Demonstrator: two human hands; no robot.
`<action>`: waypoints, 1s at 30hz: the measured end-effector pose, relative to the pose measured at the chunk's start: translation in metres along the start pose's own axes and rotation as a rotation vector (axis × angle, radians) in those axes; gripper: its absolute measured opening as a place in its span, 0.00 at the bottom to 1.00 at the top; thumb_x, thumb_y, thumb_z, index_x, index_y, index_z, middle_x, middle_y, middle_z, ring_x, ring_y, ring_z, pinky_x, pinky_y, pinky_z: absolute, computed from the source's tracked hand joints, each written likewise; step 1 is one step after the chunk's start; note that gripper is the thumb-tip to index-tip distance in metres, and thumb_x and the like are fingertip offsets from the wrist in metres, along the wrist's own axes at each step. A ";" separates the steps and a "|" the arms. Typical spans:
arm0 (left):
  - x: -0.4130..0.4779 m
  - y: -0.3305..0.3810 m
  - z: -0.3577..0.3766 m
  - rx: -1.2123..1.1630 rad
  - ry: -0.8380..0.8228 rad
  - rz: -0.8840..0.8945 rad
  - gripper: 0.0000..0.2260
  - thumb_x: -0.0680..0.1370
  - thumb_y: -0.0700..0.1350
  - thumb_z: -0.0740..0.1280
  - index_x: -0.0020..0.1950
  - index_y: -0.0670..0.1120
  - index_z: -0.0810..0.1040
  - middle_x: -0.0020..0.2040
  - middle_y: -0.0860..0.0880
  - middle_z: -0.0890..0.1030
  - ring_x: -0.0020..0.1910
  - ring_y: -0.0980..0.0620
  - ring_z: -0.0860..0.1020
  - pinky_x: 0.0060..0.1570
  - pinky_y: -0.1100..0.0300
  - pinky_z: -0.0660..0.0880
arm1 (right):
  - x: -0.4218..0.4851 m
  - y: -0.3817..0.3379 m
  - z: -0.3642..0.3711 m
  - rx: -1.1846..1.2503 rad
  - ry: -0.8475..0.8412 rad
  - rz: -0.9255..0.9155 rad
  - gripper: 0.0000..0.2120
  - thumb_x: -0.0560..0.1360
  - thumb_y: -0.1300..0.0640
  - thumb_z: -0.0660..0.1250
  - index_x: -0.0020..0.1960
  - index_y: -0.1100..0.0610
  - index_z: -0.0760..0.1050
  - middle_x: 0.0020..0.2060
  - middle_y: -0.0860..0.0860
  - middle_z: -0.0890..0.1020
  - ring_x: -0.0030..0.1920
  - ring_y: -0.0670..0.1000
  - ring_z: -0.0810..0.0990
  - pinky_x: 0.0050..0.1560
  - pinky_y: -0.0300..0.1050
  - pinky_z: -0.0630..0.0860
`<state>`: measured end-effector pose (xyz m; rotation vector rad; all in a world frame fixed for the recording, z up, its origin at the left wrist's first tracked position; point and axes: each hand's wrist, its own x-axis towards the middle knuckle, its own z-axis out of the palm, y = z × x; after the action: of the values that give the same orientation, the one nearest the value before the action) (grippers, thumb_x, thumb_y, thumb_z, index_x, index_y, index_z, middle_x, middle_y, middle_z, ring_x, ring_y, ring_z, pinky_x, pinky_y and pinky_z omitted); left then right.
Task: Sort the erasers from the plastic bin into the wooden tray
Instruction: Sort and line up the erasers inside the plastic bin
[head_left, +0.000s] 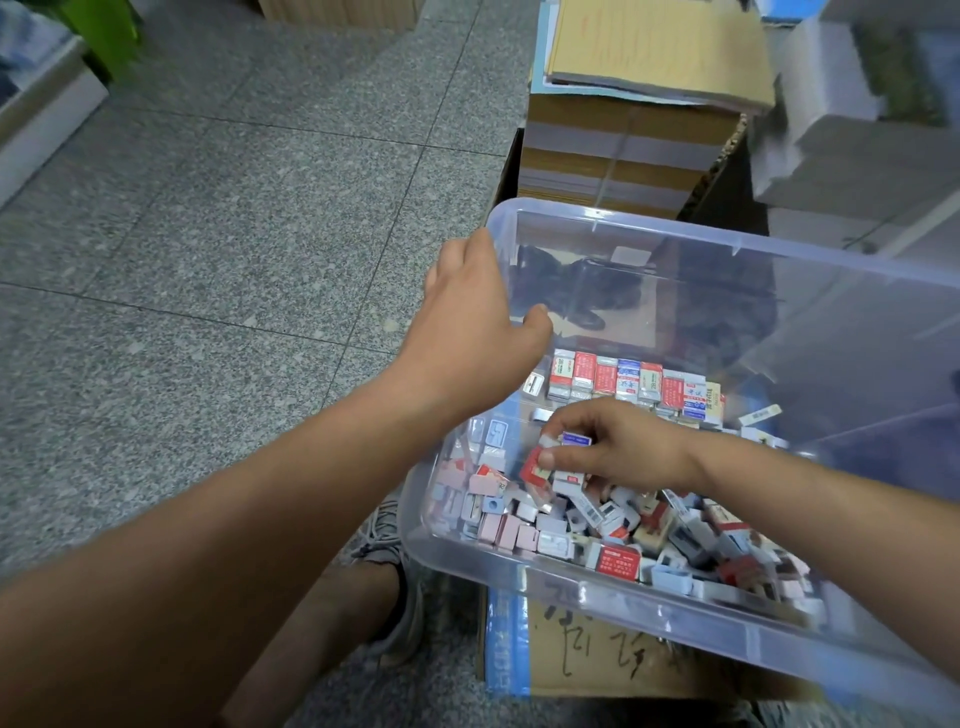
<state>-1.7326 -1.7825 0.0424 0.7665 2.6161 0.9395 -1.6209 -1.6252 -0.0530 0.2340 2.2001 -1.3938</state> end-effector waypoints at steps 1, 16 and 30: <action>0.000 0.000 0.000 0.005 -0.008 -0.007 0.22 0.78 0.50 0.66 0.69 0.45 0.66 0.65 0.47 0.67 0.65 0.47 0.68 0.63 0.50 0.70 | -0.005 -0.004 -0.003 0.032 0.040 0.021 0.11 0.77 0.46 0.72 0.50 0.53 0.81 0.38 0.47 0.82 0.34 0.54 0.84 0.31 0.43 0.79; -0.061 0.053 0.045 -0.701 -0.815 -0.268 0.23 0.75 0.38 0.76 0.67 0.47 0.73 0.45 0.41 0.85 0.50 0.40 0.86 0.55 0.46 0.82 | -0.117 -0.035 -0.012 0.600 0.627 0.032 0.07 0.78 0.52 0.72 0.44 0.54 0.83 0.41 0.62 0.82 0.36 0.58 0.79 0.43 0.59 0.81; -0.054 0.046 0.059 -0.687 -0.798 -0.234 0.23 0.74 0.33 0.76 0.66 0.46 0.75 0.54 0.41 0.85 0.48 0.47 0.85 0.53 0.55 0.82 | -0.123 -0.014 -0.017 0.122 0.506 0.066 0.11 0.77 0.46 0.72 0.49 0.53 0.79 0.34 0.48 0.80 0.29 0.42 0.75 0.33 0.41 0.72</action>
<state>-1.6461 -1.7525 0.0312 0.4844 1.5153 1.0704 -1.5277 -1.6007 0.0268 0.7700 2.4691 -1.5621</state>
